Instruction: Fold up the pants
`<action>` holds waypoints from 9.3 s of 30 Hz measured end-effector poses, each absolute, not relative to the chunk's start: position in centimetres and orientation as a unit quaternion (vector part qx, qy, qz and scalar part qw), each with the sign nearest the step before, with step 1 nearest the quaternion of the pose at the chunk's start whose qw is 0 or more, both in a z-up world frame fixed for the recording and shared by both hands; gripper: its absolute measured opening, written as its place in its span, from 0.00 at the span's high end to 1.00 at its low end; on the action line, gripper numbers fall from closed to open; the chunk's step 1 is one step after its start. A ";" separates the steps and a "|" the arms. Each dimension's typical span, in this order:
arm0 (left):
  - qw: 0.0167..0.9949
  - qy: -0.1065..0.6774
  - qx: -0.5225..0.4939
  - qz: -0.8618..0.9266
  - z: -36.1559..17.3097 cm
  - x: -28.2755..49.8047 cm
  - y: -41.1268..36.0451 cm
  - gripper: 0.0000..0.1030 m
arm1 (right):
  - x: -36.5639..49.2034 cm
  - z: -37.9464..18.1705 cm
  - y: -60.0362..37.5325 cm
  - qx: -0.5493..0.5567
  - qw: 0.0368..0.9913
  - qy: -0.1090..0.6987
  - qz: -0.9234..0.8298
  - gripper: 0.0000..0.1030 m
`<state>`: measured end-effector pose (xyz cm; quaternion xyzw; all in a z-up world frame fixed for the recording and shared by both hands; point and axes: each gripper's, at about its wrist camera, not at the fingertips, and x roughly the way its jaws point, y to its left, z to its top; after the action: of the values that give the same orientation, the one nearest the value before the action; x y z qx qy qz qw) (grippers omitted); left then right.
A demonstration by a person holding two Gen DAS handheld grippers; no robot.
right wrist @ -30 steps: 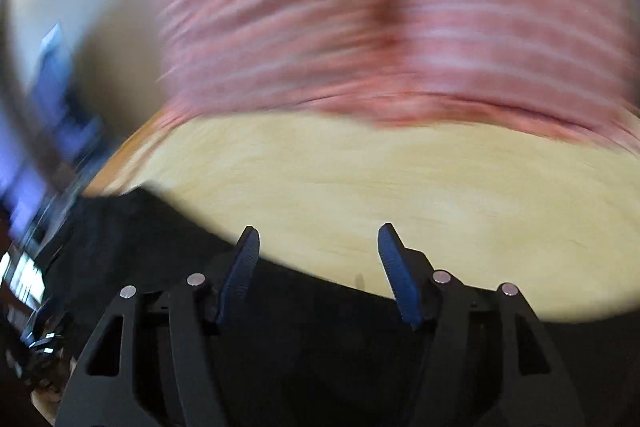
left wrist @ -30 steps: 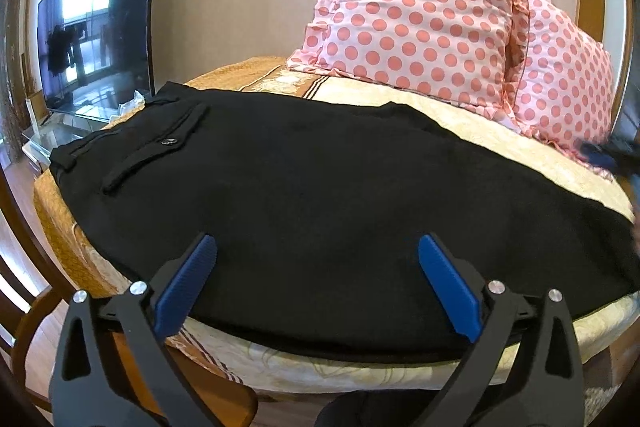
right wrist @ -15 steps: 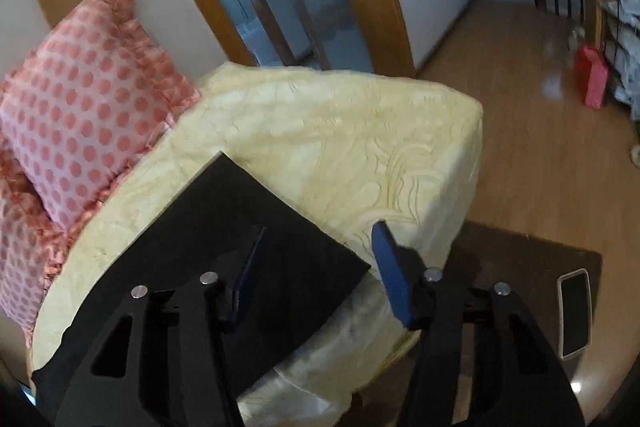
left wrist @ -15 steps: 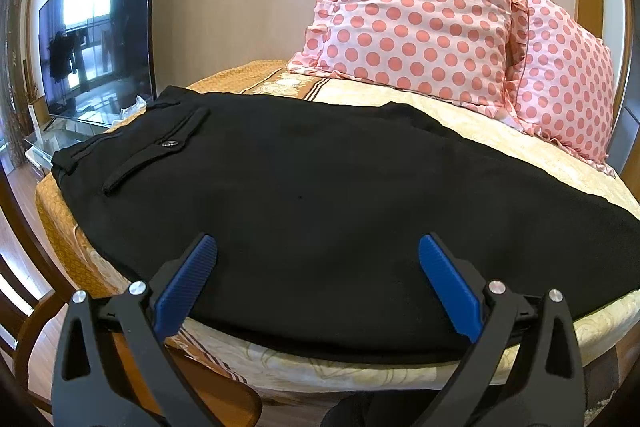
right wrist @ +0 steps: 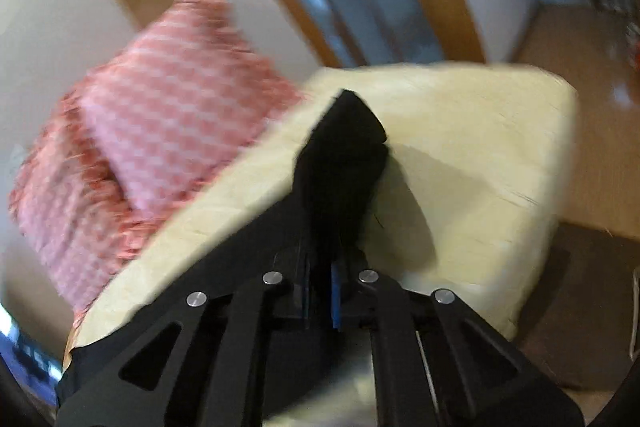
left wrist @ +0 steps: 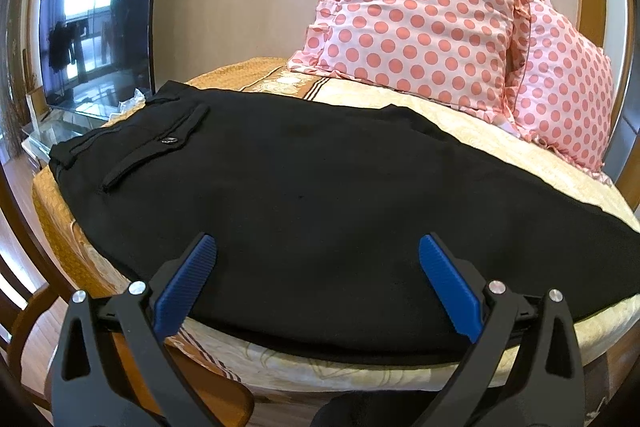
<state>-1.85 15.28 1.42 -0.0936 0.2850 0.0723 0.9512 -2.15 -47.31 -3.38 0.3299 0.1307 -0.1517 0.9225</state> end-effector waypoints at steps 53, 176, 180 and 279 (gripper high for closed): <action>0.845 0.270 -0.420 0.193 2.3 -3.8 34.9 0.13 | 4.5 -4.2 -6.3 -0.017 0.861 0.284 0.421 0.18; 0.895 0.391 -0.140 -0.163 7.9 19.8 4.7 0.90 | 17.6 4.7 -32.5 0.191 0.922 0.278 0.190 0.86; 0.865 0.462 -0.151 -0.124 3.5 24.0 4.6 0.78 | 21.6 0.6 -32.1 0.190 0.903 0.363 0.133 0.84; 0.949 0.313 0.023 -0.039 -0.4 -1.1 0.9 0.02 | -0.3 -5.7 -20.6 0.014 0.970 0.244 -0.002 0.01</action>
<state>-1.08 0.85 -0.45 0.0230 0.3134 -0.0387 0.9486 -0.32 -20.58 -5.67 0.0140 0.2437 -0.0024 0.9698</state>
